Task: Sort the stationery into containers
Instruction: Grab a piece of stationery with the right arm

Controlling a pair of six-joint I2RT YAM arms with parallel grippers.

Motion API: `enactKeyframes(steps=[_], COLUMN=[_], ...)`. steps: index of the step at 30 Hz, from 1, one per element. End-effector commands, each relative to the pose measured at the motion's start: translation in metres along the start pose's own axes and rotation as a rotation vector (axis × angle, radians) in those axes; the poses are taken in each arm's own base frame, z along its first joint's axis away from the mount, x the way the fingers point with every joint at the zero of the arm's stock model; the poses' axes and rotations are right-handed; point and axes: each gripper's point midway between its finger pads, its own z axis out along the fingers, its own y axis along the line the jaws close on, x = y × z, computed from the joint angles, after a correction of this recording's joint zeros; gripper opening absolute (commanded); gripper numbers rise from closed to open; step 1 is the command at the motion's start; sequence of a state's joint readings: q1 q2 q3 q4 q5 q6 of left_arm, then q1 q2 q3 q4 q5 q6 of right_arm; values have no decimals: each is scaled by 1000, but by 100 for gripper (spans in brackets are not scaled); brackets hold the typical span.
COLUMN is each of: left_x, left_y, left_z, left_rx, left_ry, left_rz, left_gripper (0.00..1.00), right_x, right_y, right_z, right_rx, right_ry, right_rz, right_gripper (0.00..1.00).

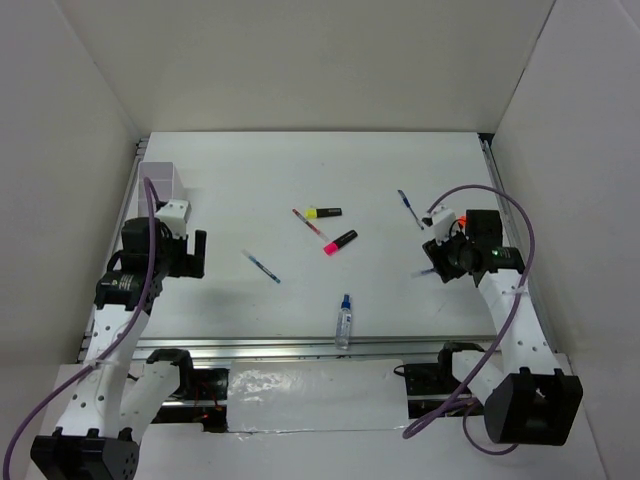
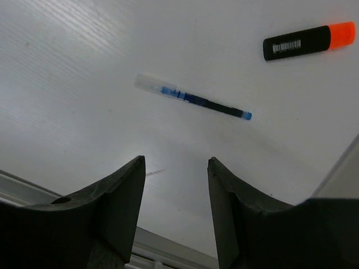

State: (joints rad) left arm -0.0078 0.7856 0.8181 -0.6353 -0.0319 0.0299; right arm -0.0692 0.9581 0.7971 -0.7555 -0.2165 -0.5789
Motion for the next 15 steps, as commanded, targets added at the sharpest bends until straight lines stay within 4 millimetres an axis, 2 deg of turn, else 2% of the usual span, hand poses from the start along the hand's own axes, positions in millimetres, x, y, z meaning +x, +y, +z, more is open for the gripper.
enactKeyframes(steps=[1, 9, 15], left_x=[-7, -9, -10], left_y=[-5, -19, -25], left_z=[-2, -8, -13], left_rx=[39, 124, 163], left_ry=[-37, -74, -94], left_rz=[32, 81, 105], left_gripper=[99, 99, 99], right_x=[5, 5, 13], right_y=[-7, -7, -16], right_z=[5, 29, 55], right_rx=[-32, -171, -240], right_ry=[46, 75, 177], right_rz=[-236, -528, -600], right_gripper=[55, 56, 56])
